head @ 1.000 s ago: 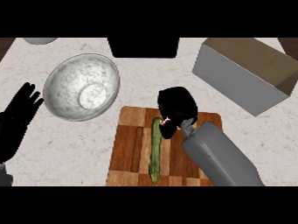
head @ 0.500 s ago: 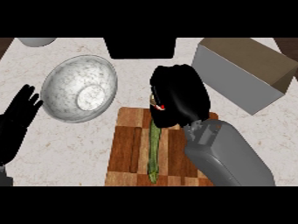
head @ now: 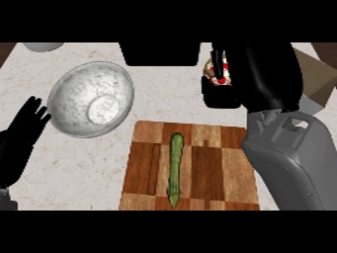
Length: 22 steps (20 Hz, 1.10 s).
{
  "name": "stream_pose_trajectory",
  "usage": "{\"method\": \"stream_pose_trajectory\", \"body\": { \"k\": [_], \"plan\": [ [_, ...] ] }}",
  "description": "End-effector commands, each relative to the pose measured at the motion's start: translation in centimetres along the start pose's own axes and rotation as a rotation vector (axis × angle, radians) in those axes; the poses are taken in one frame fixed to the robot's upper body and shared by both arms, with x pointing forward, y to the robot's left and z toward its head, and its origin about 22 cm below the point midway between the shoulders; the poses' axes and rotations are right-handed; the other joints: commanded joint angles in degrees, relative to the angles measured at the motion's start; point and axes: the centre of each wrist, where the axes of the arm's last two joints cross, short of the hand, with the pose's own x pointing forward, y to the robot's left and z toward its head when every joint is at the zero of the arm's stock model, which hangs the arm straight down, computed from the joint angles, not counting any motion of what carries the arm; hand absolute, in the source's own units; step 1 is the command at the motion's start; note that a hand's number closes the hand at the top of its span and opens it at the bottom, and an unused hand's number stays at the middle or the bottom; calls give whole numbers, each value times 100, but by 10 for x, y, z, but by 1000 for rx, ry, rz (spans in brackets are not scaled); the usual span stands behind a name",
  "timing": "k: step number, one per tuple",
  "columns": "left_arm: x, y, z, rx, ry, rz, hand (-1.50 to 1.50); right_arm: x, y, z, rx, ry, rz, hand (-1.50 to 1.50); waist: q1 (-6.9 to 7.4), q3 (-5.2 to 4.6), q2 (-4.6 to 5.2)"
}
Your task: Pick the cupcake from the cutting board and place it in the cardboard box
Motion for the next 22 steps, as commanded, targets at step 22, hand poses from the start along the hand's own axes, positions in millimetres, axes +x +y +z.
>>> {"method": "stream_pose_trajectory", "body": {
  "k": [22],
  "plan": [
    [-3, -9, -11, -6, -18, -5, 0, -142, 87, -74, 45, 71, 9, 150, 72, 4, 34]
  ]
}}
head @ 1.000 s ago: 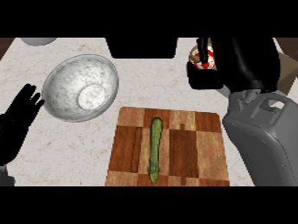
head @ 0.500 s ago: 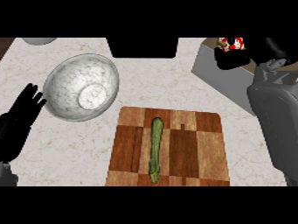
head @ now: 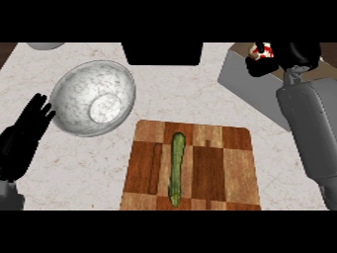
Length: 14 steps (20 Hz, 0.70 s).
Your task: Pick the cupcake from the cutting board and place it in the cardboard box
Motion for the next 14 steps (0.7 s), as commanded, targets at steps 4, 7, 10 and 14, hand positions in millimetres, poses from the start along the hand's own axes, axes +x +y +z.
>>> {"method": "stream_pose_trajectory", "body": {
  "k": [4, 7, 10, 14],
  "plan": [
    [10, 4, -5, -13, 10, -23, 0, -30, 44, -7, 206, 85, -73, 150, 27, 1, 14],
    [20, -3, -2, -10, -8, 0, 0, -68, 59, -3, 232, 224, -64, -150, 58, 4, 19],
    [8, 7, -10, -2, 3, -5, 0, -65, 69, -2, 301, 161, -82, -150, 30, 1, 30],
    [-8, 4, -1, 6, 18, -3, 0, -73, 71, 1, 231, 68, -181, -150, -4, 1, 9]
  ]
}}
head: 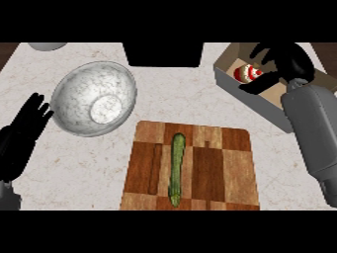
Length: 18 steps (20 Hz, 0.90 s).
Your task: Pick the cupcake from the cutting board and place it in the cardboard box
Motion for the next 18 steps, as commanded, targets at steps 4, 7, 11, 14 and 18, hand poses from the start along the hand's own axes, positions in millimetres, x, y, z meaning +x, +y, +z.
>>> {"method": "stream_pose_trajectory", "body": {
  "k": [4, 7, 11, 14, 18],
  "plan": [
    [7, 0, 2, 0, 10, 4, 0, -25, 15, 6, -180, -23, -307, -150, -13, 66, 102],
    [9, 9, 0, 20, 3, -16, 0, -31, 5, 7, -261, 25, -486, -150, -54, 63, 91],
    [13, 2, 17, 20, 13, -7, 0, -43, -20, 11, -317, 29, -640, -150, -71, 60, 47],
    [2, -5, 1, 29, -9, -6, 0, -85, -38, 19, -347, 51, -668, -150, -97, 57, 81],
    [7, 23, -6, 34, -6, -14, 0, -118, -72, 28, -368, 87, -745, -150, -88, 56, 89]
  ]
}}
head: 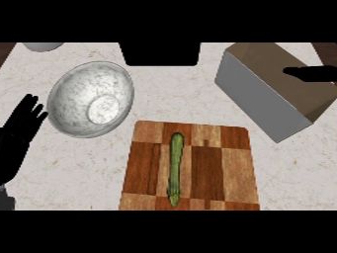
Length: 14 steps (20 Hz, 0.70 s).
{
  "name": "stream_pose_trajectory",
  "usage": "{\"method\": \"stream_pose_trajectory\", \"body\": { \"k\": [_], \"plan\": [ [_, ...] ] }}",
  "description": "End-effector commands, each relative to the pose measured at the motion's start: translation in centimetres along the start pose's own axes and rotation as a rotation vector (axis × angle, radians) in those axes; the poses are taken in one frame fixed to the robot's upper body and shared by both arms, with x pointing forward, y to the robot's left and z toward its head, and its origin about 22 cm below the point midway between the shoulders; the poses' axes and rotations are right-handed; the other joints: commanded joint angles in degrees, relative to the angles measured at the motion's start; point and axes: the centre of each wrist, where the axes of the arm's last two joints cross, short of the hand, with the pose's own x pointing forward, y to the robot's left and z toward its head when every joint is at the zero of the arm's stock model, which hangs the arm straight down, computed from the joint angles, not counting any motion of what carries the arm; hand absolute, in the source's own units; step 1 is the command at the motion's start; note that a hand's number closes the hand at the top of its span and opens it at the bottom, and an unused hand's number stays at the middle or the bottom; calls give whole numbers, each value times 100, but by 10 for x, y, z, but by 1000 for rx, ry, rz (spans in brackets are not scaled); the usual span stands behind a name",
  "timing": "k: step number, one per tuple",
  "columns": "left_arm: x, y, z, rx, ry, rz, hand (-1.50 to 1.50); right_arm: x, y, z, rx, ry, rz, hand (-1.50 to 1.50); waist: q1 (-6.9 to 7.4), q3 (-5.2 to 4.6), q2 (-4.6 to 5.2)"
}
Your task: Pick the cupcake from the cutting board and place it in the cardboard box
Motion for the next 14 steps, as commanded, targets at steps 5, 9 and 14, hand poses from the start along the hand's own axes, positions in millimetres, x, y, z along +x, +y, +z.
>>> {"method": "stream_pose_trajectory", "body": {
  "k": [5, 9, 14],
  "plan": [
    [0, -5, 12, -2, -20, 17, 0, -26, -68, 1, 17, 25, -85, -150, 46, 1, 2],
    [0, -21, 6, -24, -8, -10, 0, -23, -109, -8, 9, -19, -63, -150, 59, 3, 13],
    [9, -19, 5, -12, -1, 8, 0, -56, -97, 15, 48, -36, -41, -150, 40, 2, 3]
  ]
}}
